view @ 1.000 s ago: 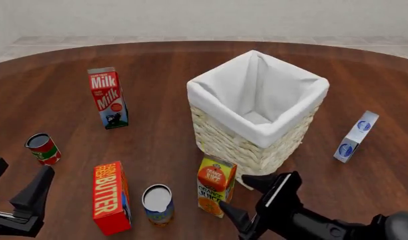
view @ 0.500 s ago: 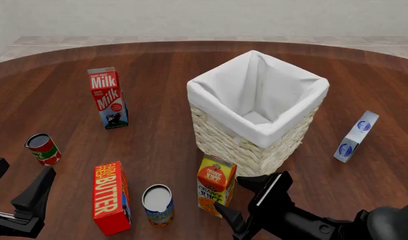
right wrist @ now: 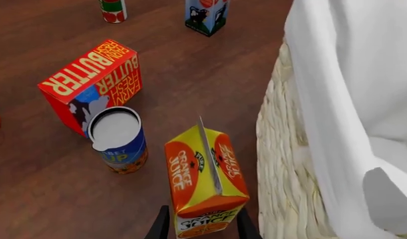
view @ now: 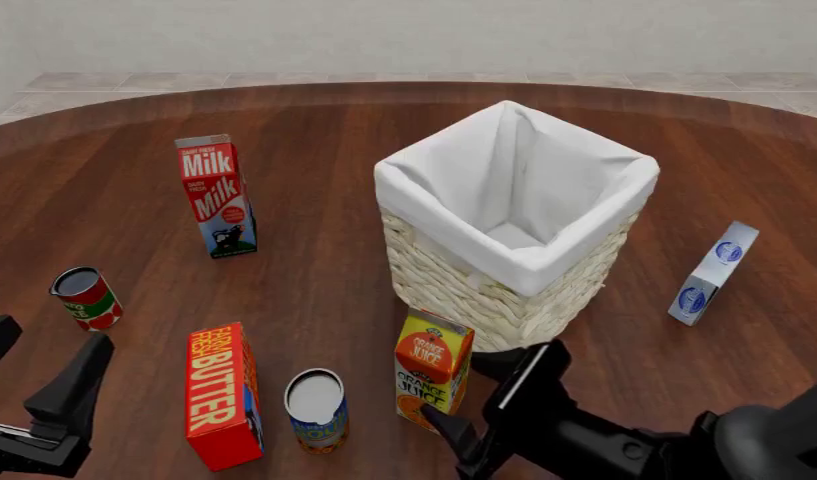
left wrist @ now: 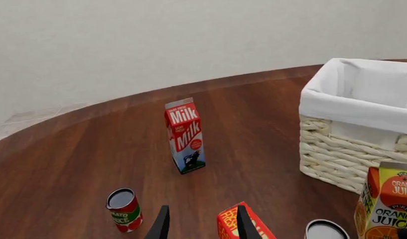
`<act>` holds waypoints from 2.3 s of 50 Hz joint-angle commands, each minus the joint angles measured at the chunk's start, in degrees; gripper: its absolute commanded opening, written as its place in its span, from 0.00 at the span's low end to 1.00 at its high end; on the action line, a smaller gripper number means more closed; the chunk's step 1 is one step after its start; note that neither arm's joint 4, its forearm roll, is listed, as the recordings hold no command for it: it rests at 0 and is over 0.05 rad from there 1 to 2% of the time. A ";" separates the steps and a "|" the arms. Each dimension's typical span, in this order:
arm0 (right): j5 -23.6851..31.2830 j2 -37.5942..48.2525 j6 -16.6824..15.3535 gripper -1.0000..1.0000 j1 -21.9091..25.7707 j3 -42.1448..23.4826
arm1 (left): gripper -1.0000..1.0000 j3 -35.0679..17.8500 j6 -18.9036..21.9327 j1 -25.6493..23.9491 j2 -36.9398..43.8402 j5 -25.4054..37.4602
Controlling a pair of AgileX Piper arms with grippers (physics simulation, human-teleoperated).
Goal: Pick up the orange juice, and put it in the basket.
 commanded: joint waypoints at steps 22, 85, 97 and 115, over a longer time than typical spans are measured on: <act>2.49 -2.09 -0.39 1.00 1.61 -1.05 | 1.00 0.01 0.16 -0.48 -0.55 0.49; 56.98 -49.41 0.81 0.00 4.55 -15.52 | 1.00 0.02 -0.48 -0.47 -3.73 3.04; 74.49 -53.03 -0.10 0.00 6.12 -28.04 | 1.00 0.01 -0.74 -0.52 -3.91 3.14; 85.33 -49.41 -1.26 0.00 0.25 -43.18 | 1.00 -0.02 -1.27 -1.17 -4.20 3.18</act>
